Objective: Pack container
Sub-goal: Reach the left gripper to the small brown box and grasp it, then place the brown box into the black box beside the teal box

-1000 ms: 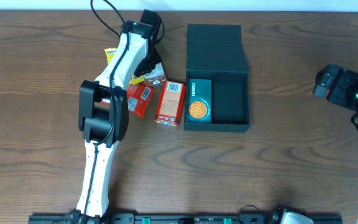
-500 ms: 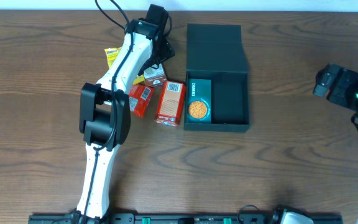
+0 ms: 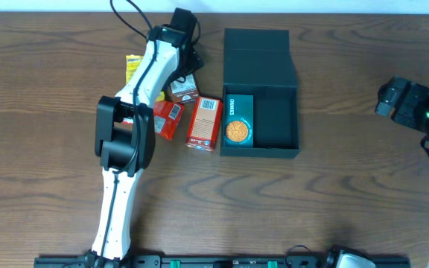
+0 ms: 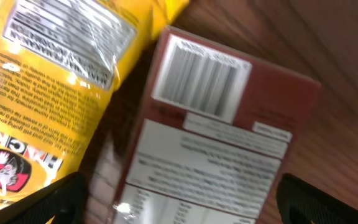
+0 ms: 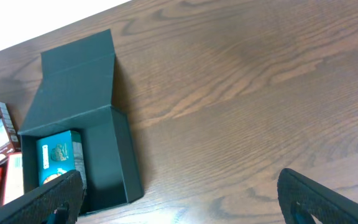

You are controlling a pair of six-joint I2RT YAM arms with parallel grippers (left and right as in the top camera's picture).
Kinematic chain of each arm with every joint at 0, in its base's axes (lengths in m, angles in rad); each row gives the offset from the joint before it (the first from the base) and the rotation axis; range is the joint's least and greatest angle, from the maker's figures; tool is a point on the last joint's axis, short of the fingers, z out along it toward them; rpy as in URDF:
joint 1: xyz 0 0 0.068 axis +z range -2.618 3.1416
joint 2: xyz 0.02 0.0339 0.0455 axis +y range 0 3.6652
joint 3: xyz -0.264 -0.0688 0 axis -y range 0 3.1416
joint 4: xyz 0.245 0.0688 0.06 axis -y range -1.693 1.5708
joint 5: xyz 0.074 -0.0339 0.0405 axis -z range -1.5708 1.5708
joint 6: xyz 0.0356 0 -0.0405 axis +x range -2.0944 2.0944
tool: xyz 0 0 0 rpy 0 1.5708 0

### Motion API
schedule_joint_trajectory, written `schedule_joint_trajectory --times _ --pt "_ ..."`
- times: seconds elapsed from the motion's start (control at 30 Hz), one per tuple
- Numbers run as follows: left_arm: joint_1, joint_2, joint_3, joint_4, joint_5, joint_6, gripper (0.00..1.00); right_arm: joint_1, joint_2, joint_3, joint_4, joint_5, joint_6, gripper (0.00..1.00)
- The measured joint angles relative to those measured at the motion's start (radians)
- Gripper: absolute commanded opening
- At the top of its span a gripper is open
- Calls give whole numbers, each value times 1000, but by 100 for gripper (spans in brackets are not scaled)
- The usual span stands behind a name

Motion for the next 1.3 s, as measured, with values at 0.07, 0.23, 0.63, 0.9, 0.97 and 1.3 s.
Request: schedule_joint_trajectory --times 0.07,0.23,0.63,0.9,0.97,1.3 --pt "5 0 0 3 0 0 98 0 0 0 1 0 0 99" --pt "3 0 0 36 8 1 99 0 0 0 10 -3 0 99" --pt "-27 34 0 61 29 79 100 0 0 0 11 -11 0 99" --pt "-27 47 0 58 23 106 90 0 0 0 11 -11 0 99" --pt "-27 47 0 61 21 110 88 0 0 0 11 -11 0 99" --pt "-27 47 0 51 19 125 80 0 0 0 11 -11 0 99"
